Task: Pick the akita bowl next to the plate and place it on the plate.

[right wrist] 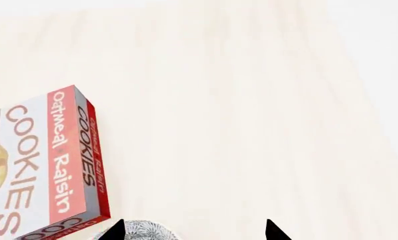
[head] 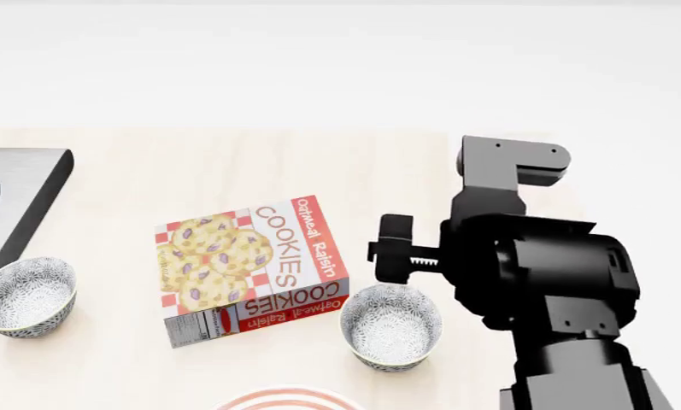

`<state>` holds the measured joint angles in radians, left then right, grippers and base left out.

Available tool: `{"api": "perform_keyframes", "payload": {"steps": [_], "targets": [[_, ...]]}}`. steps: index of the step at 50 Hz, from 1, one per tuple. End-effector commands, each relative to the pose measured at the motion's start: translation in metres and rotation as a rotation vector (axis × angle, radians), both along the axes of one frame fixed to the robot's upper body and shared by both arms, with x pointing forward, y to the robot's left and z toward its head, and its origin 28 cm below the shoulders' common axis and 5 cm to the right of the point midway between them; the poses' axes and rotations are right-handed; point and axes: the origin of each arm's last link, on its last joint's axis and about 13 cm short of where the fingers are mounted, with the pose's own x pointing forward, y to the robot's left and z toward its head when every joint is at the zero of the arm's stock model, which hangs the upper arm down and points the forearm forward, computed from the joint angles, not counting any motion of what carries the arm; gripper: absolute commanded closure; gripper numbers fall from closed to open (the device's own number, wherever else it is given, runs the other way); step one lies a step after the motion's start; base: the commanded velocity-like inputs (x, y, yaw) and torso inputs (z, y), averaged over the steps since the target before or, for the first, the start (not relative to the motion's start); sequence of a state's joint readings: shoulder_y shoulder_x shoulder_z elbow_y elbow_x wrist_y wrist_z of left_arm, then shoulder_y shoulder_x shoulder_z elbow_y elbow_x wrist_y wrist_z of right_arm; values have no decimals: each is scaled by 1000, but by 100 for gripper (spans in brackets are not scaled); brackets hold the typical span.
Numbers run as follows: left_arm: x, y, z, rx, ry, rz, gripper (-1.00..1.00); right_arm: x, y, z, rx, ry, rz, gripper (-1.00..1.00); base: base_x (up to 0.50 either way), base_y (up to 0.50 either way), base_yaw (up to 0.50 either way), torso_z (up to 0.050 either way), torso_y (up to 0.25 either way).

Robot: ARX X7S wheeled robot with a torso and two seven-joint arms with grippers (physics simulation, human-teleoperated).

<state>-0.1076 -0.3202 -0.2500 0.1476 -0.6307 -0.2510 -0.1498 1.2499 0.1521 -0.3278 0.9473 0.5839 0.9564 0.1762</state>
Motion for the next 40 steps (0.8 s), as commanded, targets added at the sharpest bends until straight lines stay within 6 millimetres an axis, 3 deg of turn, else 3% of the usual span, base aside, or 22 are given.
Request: {"api": "perform_keyframes", "payload": {"steps": [1,40], "targets": [[1,1,-1,-2,1,1,-100,2,2,-10,5,49,5,-100,0,0,0,0,0],[1,1,-2,-1,2,1,-100,-5,3,-34,88,191,22,-100,0,0,0,0,0]]}}
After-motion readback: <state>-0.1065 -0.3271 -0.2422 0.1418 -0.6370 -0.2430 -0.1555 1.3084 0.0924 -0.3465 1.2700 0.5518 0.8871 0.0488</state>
